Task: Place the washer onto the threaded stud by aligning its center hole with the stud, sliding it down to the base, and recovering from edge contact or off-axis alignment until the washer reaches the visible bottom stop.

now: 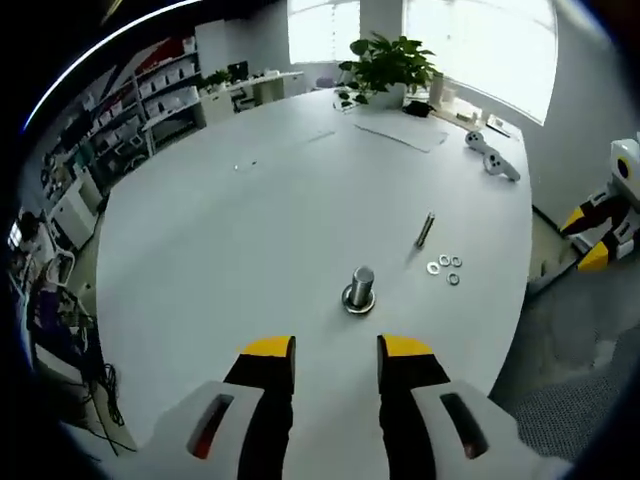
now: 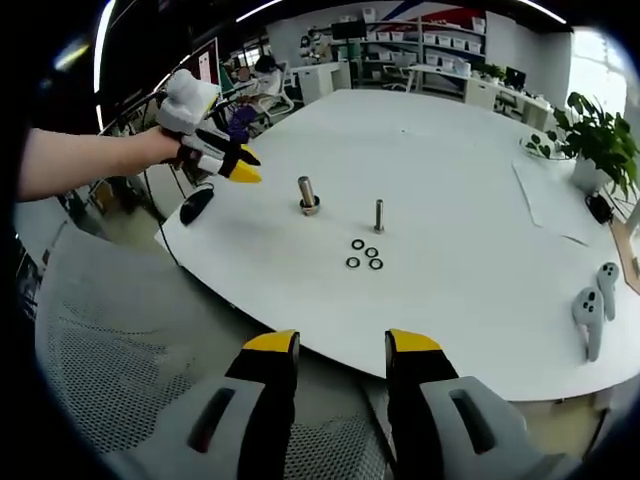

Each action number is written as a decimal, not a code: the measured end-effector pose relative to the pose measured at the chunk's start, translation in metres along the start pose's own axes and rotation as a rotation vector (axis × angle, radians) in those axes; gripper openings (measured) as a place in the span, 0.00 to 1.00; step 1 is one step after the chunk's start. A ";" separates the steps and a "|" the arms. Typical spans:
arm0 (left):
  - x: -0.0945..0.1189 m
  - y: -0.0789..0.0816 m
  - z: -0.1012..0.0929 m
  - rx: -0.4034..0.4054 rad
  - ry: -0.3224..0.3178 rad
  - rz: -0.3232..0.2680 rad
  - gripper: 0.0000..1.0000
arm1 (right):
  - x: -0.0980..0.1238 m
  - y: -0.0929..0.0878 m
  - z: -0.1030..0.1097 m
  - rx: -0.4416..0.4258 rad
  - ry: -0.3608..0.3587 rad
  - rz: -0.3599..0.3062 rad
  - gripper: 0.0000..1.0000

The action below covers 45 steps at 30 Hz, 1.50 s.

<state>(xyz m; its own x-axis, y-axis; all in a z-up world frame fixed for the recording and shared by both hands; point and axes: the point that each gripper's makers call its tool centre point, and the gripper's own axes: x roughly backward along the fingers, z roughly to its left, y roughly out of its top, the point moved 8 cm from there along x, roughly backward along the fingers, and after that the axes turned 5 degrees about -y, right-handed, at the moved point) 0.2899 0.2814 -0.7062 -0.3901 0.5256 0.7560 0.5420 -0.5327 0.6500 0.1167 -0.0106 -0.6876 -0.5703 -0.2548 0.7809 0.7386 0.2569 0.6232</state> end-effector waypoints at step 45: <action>0.115 -0.052 -0.082 0.150 -0.017 -0.183 0.38 | -0.001 -0.002 0.002 0.019 0.004 0.025 0.37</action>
<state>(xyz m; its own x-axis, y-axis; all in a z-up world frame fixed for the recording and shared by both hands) 0.1558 0.3154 -0.6472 -0.4799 0.6161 0.6246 0.5685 -0.3239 0.7563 0.1152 -0.0086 -0.6891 -0.5503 -0.2522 0.7960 0.7455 0.2811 0.6044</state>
